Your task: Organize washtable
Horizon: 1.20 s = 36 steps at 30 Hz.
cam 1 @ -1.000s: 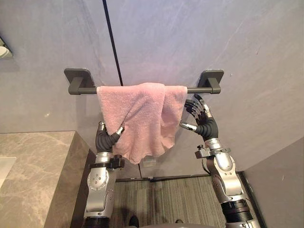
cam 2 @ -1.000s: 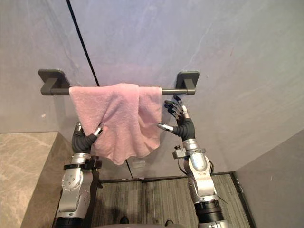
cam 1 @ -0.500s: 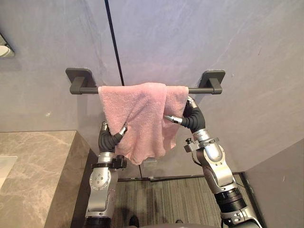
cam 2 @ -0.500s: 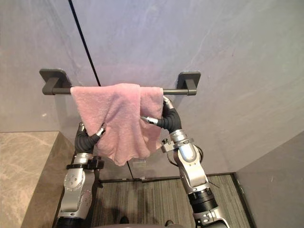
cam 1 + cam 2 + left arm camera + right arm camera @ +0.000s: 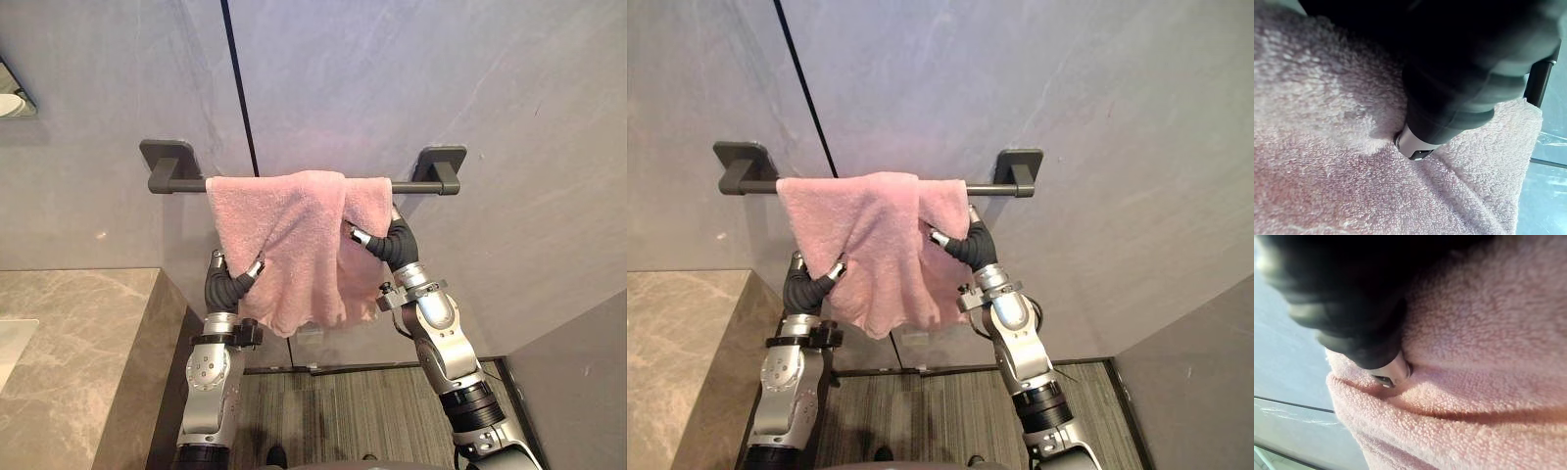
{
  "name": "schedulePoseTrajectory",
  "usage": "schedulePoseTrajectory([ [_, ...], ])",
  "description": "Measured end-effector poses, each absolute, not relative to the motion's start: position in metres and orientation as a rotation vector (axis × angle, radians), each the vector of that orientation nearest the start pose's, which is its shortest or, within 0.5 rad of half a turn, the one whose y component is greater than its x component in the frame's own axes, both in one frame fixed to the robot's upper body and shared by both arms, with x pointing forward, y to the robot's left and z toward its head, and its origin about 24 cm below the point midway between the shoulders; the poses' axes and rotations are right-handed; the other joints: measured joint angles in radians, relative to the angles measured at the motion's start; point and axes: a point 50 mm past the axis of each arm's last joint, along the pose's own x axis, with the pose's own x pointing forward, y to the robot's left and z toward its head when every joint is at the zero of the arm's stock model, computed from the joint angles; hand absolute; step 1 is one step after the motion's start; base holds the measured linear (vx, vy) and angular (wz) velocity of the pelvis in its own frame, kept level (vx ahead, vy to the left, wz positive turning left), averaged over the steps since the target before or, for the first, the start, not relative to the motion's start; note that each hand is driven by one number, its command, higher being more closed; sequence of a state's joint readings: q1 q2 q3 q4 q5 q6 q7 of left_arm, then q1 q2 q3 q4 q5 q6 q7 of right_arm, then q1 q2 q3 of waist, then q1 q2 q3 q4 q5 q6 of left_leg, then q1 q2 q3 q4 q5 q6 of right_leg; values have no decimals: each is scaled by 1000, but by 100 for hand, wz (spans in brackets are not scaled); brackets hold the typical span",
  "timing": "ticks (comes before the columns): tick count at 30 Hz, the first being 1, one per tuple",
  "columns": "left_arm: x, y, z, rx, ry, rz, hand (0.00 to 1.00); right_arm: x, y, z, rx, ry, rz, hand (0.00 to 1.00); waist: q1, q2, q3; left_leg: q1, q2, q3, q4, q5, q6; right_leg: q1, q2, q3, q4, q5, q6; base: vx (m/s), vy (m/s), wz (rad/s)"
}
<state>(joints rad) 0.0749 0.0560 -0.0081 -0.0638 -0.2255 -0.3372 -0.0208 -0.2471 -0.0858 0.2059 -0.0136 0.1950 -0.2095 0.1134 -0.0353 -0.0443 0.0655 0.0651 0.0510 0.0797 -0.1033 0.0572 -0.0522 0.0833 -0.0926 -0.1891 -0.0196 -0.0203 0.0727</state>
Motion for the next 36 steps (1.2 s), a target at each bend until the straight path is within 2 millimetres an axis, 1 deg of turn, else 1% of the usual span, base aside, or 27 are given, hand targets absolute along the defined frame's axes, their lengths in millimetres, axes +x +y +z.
schedulePoseTrajectory([
  [10, 236, 166, 70, -163, -325, 16, 100, 281, -94, 124, 92, -432, 384, 100, 0, 0, -1, 0, 0, -1, 0, 0, 0, 0, 0, -1, 1, 0, 0, 0, 0, 0],
  [24, 236, 166, 69, -163, -325, 16, 100, 282, -109, 126, 151, -455, 290, 100, 0, -2, -2, 0, -12, -10, 0, 2, 3, 2, -14, -3, 7, -5, 8, 0, 0, 1],
  [36, 236, 171, 72, -161, -337, 40, 100, 282, -115, 126, 188, -458, 243, 100, 4, -4, -1, 1, -17, -12, 0, 2, 3, 2, -20, -4, 14, -7, 11, 0, 0, 0],
])
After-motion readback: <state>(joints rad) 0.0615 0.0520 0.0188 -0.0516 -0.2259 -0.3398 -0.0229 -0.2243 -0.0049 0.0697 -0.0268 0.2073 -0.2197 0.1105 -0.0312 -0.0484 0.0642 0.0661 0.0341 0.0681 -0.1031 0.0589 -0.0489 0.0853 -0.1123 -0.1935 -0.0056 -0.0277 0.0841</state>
